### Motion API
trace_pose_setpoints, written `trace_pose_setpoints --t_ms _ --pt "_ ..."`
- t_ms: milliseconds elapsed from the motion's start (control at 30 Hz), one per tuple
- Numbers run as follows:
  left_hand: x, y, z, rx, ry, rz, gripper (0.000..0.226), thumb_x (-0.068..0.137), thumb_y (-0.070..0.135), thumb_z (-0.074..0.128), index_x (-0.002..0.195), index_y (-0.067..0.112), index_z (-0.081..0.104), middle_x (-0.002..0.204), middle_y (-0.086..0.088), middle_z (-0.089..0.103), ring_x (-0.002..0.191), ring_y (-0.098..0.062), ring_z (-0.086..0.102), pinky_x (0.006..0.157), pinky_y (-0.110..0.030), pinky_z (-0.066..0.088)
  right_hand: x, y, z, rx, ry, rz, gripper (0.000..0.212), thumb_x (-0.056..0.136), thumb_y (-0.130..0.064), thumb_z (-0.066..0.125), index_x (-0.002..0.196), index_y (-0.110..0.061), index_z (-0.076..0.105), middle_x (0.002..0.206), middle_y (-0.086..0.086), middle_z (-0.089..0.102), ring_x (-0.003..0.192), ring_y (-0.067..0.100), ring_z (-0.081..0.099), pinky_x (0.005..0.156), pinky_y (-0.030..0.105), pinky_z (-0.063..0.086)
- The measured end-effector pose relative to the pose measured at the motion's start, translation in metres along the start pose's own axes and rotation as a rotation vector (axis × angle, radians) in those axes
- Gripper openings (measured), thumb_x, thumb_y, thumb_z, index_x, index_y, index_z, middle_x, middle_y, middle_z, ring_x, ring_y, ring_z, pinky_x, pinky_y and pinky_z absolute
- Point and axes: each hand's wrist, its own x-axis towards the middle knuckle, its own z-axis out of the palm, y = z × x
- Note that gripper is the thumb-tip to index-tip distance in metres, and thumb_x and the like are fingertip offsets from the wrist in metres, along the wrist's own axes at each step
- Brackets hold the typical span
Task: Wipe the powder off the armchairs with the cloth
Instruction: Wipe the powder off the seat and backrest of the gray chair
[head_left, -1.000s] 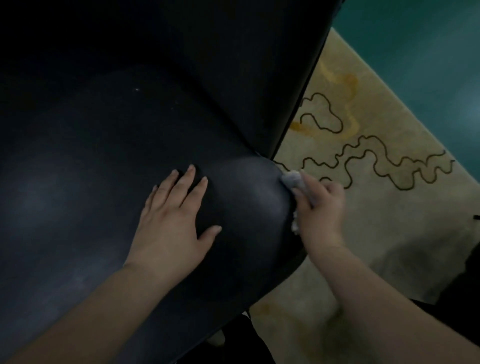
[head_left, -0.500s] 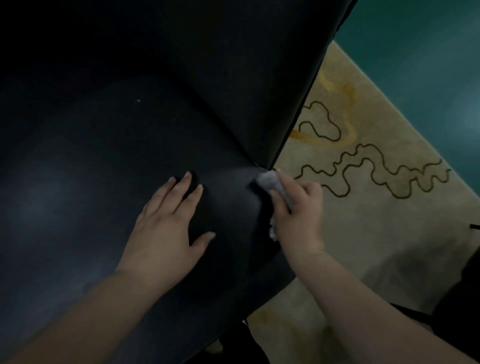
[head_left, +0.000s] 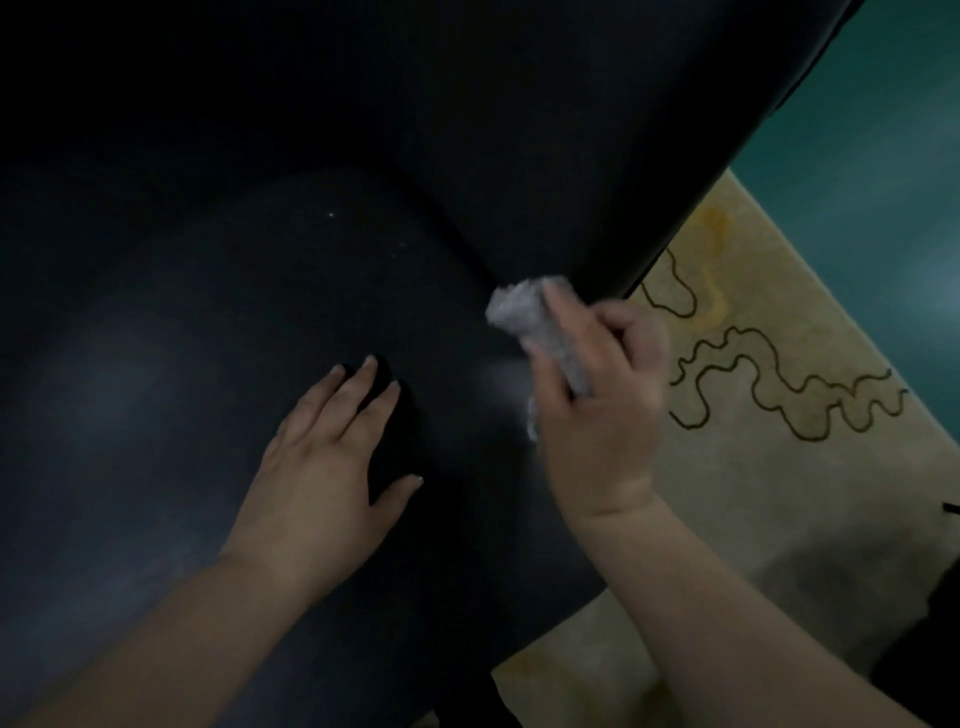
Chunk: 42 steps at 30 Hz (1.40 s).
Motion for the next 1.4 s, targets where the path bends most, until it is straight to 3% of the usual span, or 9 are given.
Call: trace_pose_setpoints --t_ms 100,200,300,533,700,800,900,1167,1400 --pt "0.0 0.002 0.0 -0.028 -0.008 -0.01 0.083 0.082 0.055 0.06 0.152 0.027 0.024 0.16 0.012 0.003 0.147 -0.01 -0.001 0.116 -0.032 0.009 0.0 0.018 0.009 -0.026 -0.056 0.078 0.029 0.082 -0.003 0.065 0.108 -0.015 0.071 0.092 0.006 0.054 0.085 0.018 0.05 0.076 0.02 0.041" --pt "-0.002 0.001 -0.001 -0.047 0.0 -0.007 0.082 0.085 0.057 0.056 0.152 0.031 0.017 0.159 0.017 -0.004 0.145 -0.005 -0.009 0.114 -0.027 0.004 -0.025 0.038 0.007 0.052 -0.089 0.499 0.012 0.085 -0.014 0.071 0.094 -0.01 0.064 0.078 -0.008 0.057 0.069 0.003 0.053 0.063 0.017 0.044" --pt "-0.002 -0.001 0.0 -0.03 0.007 0.012 0.083 0.084 0.057 0.057 0.152 0.029 0.019 0.159 0.015 -0.002 0.146 -0.006 -0.008 0.112 -0.026 0.004 -0.025 0.039 0.003 -0.085 -0.122 0.346 0.029 0.081 -0.002 0.072 0.109 -0.007 0.069 0.098 -0.002 0.045 0.084 0.001 0.04 0.078 0.0 0.035" --pt "-0.003 -0.002 0.005 -0.029 0.026 0.011 0.083 0.081 0.055 0.06 0.151 0.026 0.026 0.16 0.011 0.005 0.147 -0.009 0.0 0.114 -0.03 0.01 -0.026 0.03 0.012 -0.035 -0.139 0.114 0.035 0.08 -0.007 0.072 0.114 -0.012 0.069 0.1 0.004 0.048 0.093 0.002 0.039 0.086 0.004 0.034" --pt "-0.002 -0.004 0.001 -0.06 0.022 0.035 0.08 0.084 0.054 0.058 0.151 0.029 0.022 0.16 0.014 0.001 0.145 -0.005 -0.006 0.112 -0.024 0.003 -0.025 0.017 0.034 0.063 -0.246 0.549 0.035 0.087 -0.012 0.067 0.111 -0.038 0.065 0.106 -0.008 0.044 0.098 0.014 0.054 0.084 0.011 0.048" --pt "-0.004 -0.008 -0.006 -0.114 0.084 0.019 0.076 0.082 0.049 0.061 0.148 0.024 0.034 0.159 0.009 0.013 0.146 -0.011 0.005 0.115 -0.03 0.011 -0.026 -0.012 0.039 0.164 -0.235 0.348 0.037 0.082 -0.02 0.068 0.106 -0.046 0.06 0.105 0.002 0.052 0.089 0.02 0.059 0.081 0.024 0.053" --pt "0.0 -0.024 -0.019 -0.12 0.196 -0.042 0.073 0.08 0.042 0.067 0.145 0.019 0.04 0.157 0.0 0.023 0.145 -0.019 0.015 0.115 -0.035 0.016 -0.013 -0.036 0.056 0.144 -0.283 0.09 0.041 0.084 -0.012 0.067 0.123 -0.019 0.064 0.108 0.004 0.049 0.098 0.012 0.05 0.091 0.016 0.043" --pt "0.037 -0.103 -0.06 -0.071 0.178 -0.348 0.091 0.077 0.061 0.063 0.151 0.027 0.023 0.161 -0.006 0.008 0.147 -0.027 0.005 0.12 -0.037 0.008 0.026 -0.058 0.134 -0.075 -0.385 0.475 0.051 0.1 -0.031 0.047 0.149 -0.026 0.033 0.136 0.003 0.035 0.122 0.021 0.037 0.108 0.033 0.033" --pt "0.042 -0.112 -0.053 -0.112 0.116 -0.341 0.101 0.074 0.065 0.063 0.153 0.032 0.011 0.161 -0.001 -0.007 0.147 -0.023 -0.006 0.119 -0.031 0.0 0.061 -0.06 0.182 -0.16 -0.387 0.402 0.038 0.099 -0.024 0.049 0.137 -0.025 0.048 0.135 -0.001 0.042 0.124 0.016 0.044 0.099 0.028 0.042"
